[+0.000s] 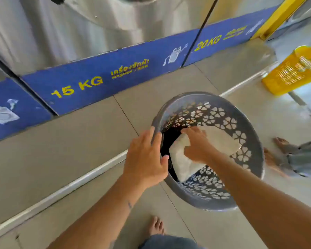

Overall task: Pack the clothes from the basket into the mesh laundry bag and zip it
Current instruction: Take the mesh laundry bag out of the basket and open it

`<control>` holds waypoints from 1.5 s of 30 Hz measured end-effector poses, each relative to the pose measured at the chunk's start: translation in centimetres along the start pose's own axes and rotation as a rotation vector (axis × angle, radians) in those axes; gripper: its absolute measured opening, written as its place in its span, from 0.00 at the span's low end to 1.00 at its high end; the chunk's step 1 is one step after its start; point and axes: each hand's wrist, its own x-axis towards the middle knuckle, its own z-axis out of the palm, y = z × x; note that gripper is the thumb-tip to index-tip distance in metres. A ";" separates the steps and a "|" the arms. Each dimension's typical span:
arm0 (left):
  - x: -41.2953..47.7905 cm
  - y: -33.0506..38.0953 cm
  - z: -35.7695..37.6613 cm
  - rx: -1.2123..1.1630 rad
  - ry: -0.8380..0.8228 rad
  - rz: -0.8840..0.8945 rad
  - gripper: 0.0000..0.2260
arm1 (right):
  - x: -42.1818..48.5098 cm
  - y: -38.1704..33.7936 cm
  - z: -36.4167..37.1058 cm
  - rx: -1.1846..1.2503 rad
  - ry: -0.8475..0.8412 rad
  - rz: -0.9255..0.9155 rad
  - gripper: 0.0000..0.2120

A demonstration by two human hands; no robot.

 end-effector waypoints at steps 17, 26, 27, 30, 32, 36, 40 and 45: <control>-2.2 -3.4 2.9 0.078 0.136 0.159 0.28 | -0.6 3.1 3.1 -0.107 0.494 -0.013 0.14; -12.3 -0.2 1.3 -0.106 0.288 0.068 0.33 | -15.6 1.0 -0.8 0.609 0.730 -0.275 0.08; -13.3 0.1 0.9 -0.153 0.308 0.065 0.36 | -17.3 0.5 -1.3 0.731 0.720 -0.335 0.07; -16.6 1.0 -0.5 -0.343 0.422 0.060 0.37 | -21.7 -0.7 -2.0 1.053 0.615 -0.500 0.09; -18.5 0.9 -1.1 -0.520 0.514 0.068 0.31 | -23.6 -1.1 -1.5 1.213 0.506 -0.562 0.09; -21.8 -0.8 -1.0 -0.664 0.607 -0.002 0.34 | -24.0 -2.0 1.1 1.371 0.294 -0.621 0.13; -23.8 -3.9 -1.8 -0.610 0.787 -0.099 0.24 | -21.7 -3.7 4.3 1.290 0.212 -0.564 0.15; -24.5 -9.3 -4.3 -0.341 0.924 -0.174 0.21 | -18.0 -7.8 7.0 0.942 0.362 -0.460 0.17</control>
